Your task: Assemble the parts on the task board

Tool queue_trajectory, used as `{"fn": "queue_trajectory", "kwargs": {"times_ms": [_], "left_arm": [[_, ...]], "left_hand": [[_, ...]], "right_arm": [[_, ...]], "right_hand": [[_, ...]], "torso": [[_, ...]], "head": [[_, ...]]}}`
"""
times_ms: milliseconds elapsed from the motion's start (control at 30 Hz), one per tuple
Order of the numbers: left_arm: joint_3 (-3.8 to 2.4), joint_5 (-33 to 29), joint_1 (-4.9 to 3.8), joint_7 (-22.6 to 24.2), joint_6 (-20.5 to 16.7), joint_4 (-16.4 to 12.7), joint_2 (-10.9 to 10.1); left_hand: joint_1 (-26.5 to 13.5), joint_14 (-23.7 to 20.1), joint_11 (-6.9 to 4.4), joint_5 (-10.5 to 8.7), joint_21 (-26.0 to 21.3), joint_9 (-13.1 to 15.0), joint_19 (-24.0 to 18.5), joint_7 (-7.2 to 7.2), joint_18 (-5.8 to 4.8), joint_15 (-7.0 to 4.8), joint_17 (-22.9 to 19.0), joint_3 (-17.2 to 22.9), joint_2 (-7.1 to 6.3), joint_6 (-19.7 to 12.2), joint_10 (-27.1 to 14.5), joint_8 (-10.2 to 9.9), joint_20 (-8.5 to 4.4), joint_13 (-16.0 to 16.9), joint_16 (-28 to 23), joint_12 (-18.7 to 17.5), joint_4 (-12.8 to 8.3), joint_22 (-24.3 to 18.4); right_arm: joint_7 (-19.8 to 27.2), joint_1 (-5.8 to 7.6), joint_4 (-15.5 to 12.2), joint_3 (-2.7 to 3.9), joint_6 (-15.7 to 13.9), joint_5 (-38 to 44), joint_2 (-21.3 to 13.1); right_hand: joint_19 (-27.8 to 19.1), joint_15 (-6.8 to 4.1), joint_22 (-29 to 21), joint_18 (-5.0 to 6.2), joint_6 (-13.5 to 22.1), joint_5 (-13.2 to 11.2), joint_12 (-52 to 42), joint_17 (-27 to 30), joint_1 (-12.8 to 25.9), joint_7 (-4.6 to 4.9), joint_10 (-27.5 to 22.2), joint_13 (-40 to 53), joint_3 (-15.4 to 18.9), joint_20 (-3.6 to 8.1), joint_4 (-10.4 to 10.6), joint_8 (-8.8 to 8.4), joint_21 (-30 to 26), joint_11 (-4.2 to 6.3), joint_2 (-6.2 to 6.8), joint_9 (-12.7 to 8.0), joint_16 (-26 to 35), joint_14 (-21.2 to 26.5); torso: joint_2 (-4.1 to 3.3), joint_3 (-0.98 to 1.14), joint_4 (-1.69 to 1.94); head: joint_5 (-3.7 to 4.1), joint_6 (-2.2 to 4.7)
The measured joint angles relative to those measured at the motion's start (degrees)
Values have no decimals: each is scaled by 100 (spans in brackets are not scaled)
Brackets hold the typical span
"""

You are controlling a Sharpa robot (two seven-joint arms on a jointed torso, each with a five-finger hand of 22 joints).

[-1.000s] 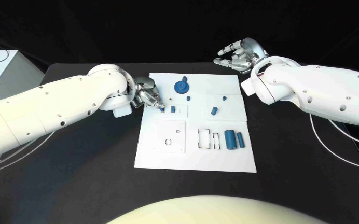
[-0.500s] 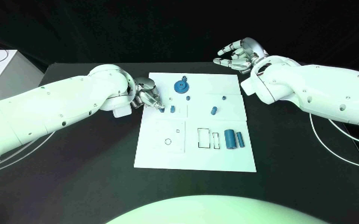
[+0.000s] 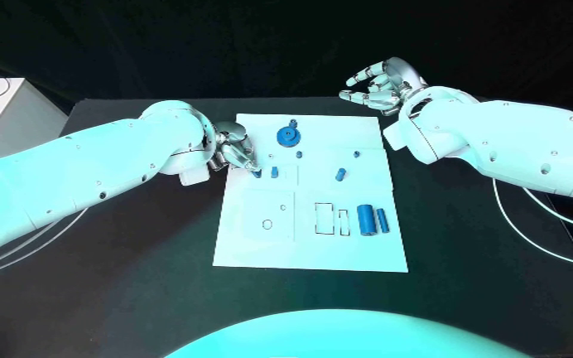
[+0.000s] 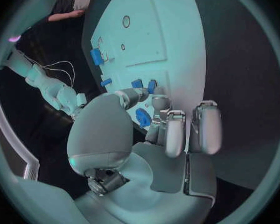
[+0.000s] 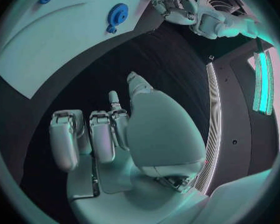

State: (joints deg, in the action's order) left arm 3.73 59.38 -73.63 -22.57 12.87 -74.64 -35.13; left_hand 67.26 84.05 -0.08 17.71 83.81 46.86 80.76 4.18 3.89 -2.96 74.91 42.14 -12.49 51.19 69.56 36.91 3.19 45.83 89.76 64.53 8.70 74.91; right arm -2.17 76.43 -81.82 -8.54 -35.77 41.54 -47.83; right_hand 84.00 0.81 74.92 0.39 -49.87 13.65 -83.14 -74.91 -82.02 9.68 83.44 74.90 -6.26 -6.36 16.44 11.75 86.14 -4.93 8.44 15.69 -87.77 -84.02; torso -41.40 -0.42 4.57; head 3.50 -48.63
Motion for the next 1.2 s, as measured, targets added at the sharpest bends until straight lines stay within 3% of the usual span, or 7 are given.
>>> {"fn": "queue_trajectory", "kwargs": {"times_ms": [633, 733, 1200], "left_arm": [[9, 110, -3, -1, 19, -33, -6], [10, 125, -1, -1, 9, -42, -6], [17, 150, 1, -8, -85, -82, 22]], "left_hand": [[6, -13, -1, 52, 0, 6, 21, -7, 0, -13, 0, 1, 4, 48, 24, -32, -21, 65, 0, -1, -1, 0], [15, -4, -40, 214, 12, 6, 33, -1, 0, -38, 0, 1, -5, 105, 85, -47, -33, 131, 0, 48, -1, 0], [-54, 1, -27, 1032, 85, 46, 126, -12, 0, -82, 0, -41, -135, 220, 274, -63, -83, 446, 0, 165, -42, 4]], "right_arm": [[0, 0, -30, 0, 2, 0, -24], [0, 0, -30, 0, 2, 0, -24], [3, 0, -36, 0, 2, 0, -28]], "right_hand": [[0, 0, -1, 0, 0, 0, 0, 0, 0, 0, 0, 4, 0, 0, 0, -1, 0, 0, 0, 0, 0, 0], [0, 0, -1, 0, 0, 0, 0, 0, 0, 0, 0, 4, 0, 0, 0, -1, 0, 0, 0, 0, 0, 0], [0, 0, 3, 0, 0, 0, 0, 0, 0, 0, 0, 3, 0, 0, 0, -1, 0, 0, 0, 0, 0, 0]], "torso": [[4, 0, 6], [6, -1, 5], [8, 2, 7]], "head": [[-1, -39], [-3, -40], [-1, -35]]}}
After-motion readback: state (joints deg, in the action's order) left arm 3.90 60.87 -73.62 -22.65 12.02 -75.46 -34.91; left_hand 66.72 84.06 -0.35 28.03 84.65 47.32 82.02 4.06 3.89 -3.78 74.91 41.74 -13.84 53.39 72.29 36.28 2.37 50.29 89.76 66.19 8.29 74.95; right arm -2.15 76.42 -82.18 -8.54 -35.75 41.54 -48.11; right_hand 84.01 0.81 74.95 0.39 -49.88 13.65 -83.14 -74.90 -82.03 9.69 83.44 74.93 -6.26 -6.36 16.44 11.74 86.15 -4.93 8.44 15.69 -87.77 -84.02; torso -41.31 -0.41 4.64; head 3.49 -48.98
